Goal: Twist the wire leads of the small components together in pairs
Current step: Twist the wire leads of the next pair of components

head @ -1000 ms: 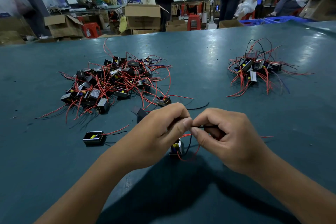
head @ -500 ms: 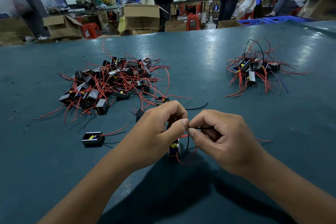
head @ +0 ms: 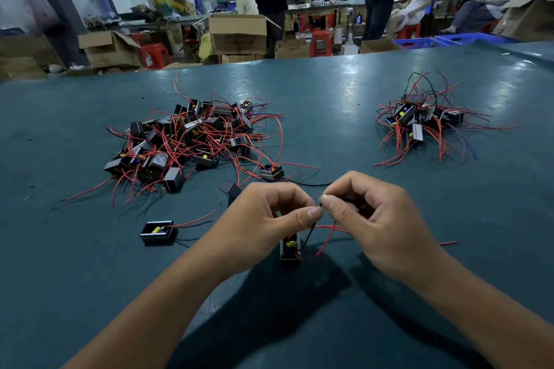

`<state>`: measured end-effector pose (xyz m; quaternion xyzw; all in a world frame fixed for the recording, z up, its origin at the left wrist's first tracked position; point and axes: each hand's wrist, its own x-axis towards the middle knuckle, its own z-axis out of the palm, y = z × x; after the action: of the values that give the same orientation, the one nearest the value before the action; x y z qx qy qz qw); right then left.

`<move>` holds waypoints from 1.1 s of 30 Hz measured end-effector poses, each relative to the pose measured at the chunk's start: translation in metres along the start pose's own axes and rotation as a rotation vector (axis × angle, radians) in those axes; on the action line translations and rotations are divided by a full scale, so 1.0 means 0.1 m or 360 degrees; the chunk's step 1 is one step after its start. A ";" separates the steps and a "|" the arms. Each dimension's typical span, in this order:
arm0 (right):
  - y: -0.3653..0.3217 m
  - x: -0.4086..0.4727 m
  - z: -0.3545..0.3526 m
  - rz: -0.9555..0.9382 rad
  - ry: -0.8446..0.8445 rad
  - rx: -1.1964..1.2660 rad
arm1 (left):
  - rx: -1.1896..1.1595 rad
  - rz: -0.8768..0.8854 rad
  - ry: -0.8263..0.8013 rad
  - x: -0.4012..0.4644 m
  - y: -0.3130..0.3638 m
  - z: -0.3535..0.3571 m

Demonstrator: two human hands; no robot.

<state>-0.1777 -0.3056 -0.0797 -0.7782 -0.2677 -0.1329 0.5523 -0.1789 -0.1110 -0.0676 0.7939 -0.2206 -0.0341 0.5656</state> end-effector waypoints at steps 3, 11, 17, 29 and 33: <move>0.02 0.01 -0.01 0.0027 -0.0040 0.0035 | 0.0086 0.0031 -0.0031 0.01 -0.01 -0.04; 0.03 0.06 -0.07 0.0118 -0.0045 0.0007 | 0.0537 0.0195 0.0015 0.00 0.03 -0.19; 0.08 0.19 -0.36 0.0340 -0.0052 -0.0078 | 0.0960 0.0106 -0.0301 -0.04 -0.01 -0.46; -0.03 0.10 -0.75 0.0628 -0.1334 -0.0597 | 0.1581 0.0157 -0.0425 0.03 -0.18 -0.36; -0.04 0.10 -0.73 0.0610 -0.1448 -0.0618 | 0.1598 0.0060 -0.0431 0.02 -0.22 -0.39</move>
<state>-0.1648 -0.3696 -0.0457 -0.8801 -0.3037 0.2745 0.2404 -0.1589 -0.0720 -0.0733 0.9517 -0.2953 -0.0164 0.0819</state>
